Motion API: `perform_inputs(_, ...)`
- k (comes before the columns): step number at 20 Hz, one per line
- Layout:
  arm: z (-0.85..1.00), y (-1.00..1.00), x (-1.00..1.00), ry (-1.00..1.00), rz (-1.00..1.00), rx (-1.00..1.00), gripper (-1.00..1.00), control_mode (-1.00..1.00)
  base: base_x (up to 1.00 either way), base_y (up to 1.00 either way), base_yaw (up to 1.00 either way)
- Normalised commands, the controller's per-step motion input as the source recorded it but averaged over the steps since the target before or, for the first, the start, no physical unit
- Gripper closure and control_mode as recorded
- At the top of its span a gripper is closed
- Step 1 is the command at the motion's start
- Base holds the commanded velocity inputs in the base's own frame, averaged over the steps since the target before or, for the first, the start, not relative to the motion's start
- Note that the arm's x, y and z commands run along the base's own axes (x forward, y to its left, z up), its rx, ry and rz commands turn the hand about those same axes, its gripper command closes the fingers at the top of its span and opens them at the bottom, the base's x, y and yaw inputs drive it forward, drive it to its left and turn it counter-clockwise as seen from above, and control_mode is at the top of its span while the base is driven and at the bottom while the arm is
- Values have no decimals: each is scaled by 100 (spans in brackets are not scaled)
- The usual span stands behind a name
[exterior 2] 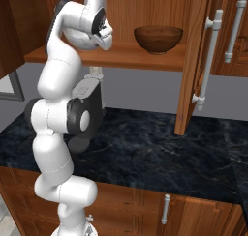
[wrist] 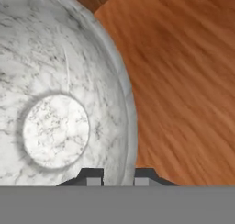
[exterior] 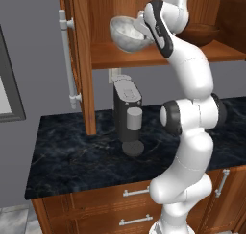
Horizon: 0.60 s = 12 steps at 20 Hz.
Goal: Move the bowls from the cabinet to the plates on the dining table.
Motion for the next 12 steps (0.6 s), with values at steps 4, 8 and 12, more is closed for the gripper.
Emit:
perform_inputs(4,8,-11,-29,1,0,-4,100,-100,0,0,0)
perform_inputs(8,35,0,-8,0,0,-1,100,-100,0,0,0)
perform_inputs(12,24,0,-15,0,0,0,100,-100,0,0,0)
